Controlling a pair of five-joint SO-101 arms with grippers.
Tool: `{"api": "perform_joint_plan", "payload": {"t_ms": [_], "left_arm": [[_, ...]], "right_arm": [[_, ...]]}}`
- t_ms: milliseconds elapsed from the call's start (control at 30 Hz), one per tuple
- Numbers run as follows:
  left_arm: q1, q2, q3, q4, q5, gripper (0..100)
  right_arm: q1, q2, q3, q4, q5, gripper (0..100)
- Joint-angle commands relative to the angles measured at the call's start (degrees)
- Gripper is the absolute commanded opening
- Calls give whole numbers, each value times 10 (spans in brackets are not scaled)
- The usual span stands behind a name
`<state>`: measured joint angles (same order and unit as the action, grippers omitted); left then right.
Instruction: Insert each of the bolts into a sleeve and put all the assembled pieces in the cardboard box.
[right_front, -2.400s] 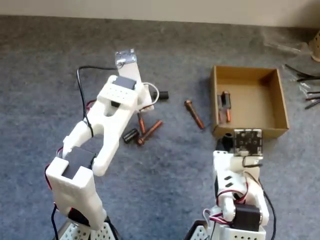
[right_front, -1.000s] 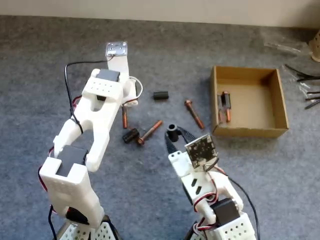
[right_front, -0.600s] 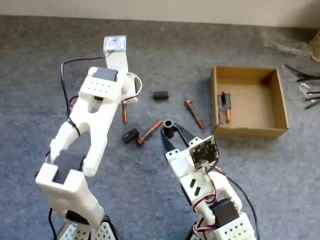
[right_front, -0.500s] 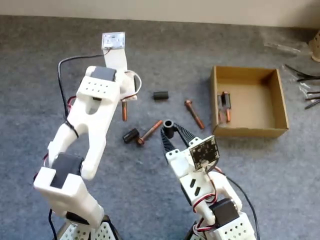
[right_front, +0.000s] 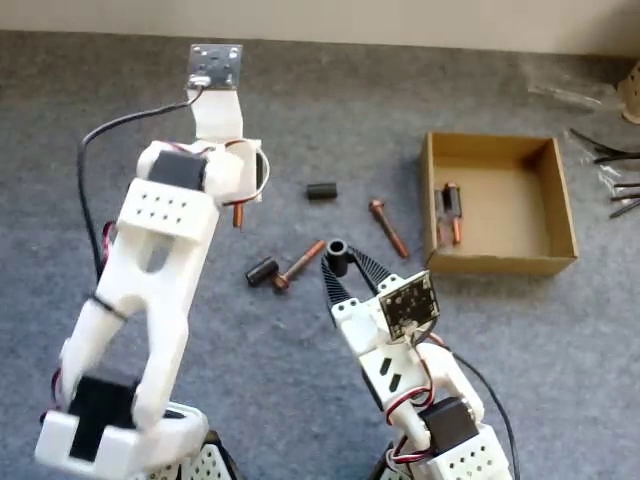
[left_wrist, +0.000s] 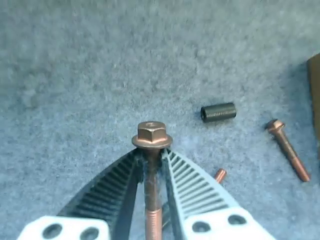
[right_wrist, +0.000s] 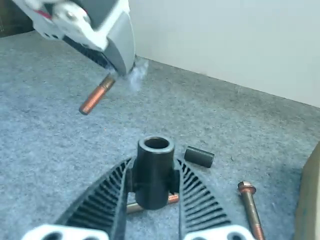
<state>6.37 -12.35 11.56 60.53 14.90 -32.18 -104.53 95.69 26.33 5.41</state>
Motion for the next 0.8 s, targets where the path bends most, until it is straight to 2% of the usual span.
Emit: {"api": "perform_joint_plan", "payload": {"t_ms": [0,133,200,300,600,767], "left_arm": [[12,-91,51,-69,-17,5],[51,-171,144,-154,-115,5],[75,-216,184,-193,-140,5],[93,-284,225,-222,-141,5],[107,-450,239,-222,-141,5],[156,-510,263,-221,-141,5]], "right_arm": [[7,-7,54,-18,-5,5],[7,-7,54,-20,-5,5],[6,-7,54,-20,-9,5],[-5,-7,51,-20,-10,5],[-36,-7,46,-22,-6,5],[-47,-7,33,-44,-6,5]]}}
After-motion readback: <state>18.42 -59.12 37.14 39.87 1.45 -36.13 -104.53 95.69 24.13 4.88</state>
